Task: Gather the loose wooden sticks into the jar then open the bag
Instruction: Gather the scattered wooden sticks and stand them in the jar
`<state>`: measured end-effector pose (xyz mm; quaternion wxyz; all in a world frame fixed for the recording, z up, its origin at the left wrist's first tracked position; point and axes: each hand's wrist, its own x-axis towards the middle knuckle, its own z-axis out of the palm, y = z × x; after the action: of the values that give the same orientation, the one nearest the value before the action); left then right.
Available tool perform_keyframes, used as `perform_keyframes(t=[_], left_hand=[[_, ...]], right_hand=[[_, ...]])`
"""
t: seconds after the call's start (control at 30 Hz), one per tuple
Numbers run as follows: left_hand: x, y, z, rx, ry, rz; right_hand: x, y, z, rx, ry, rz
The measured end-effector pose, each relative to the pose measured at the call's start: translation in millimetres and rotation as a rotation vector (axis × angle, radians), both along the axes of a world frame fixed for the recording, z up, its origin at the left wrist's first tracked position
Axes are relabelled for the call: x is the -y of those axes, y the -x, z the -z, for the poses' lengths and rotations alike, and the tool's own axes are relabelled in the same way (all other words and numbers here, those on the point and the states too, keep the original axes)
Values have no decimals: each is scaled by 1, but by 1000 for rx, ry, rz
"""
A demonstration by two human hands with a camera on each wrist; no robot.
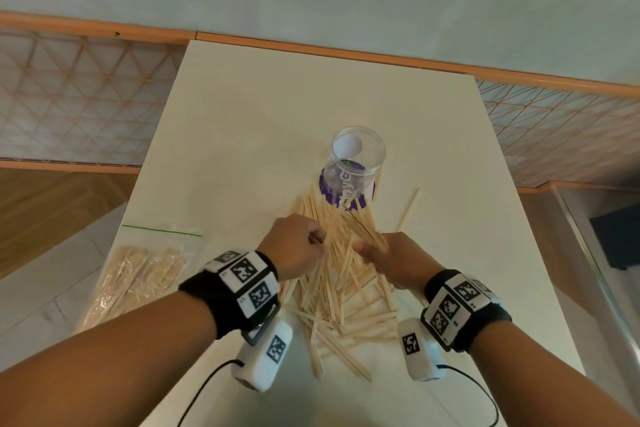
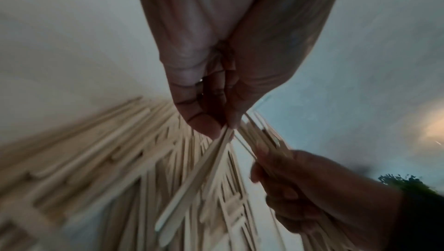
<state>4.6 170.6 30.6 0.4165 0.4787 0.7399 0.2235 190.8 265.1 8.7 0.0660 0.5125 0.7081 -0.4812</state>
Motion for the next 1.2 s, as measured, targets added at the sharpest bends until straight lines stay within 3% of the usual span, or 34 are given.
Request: perform_keyframes(t=[0.17, 0.33, 0.37, 0.5, 0.63, 0.77, 0.9, 0.97, 1.1, 1.2], left_hand=[[0, -22, 1, 83, -19, 10], [8, -5, 5, 311, 3, -103], [9, 2, 6, 296, 16, -105], [7, 36, 8, -297, -35, -235], [1, 59, 19, -461, -1, -254], [1, 79, 33, -707, 58, -269], [9, 106, 40, -647, 376, -484], [17, 112, 46, -640, 461, -438], [23, 108, 53, -705, 407, -221], [18, 103, 51, -599, 340, -164]], right_hand=[[24, 27, -7, -334, 166, 125], [20, 37, -3, -373, 115, 103], [19, 38, -1, -344, 79, 78], [14, 38, 2, -227, -65, 29], [8, 39, -2, -142, -110, -73], [0, 42, -3, -193, -89, -13], [-7, 47, -10, -292, -50, 115], [-9, 51, -13, -342, -19, 183], [-11, 67, -16, -435, 41, 323], [-11, 82, -21, -492, 14, 373]])
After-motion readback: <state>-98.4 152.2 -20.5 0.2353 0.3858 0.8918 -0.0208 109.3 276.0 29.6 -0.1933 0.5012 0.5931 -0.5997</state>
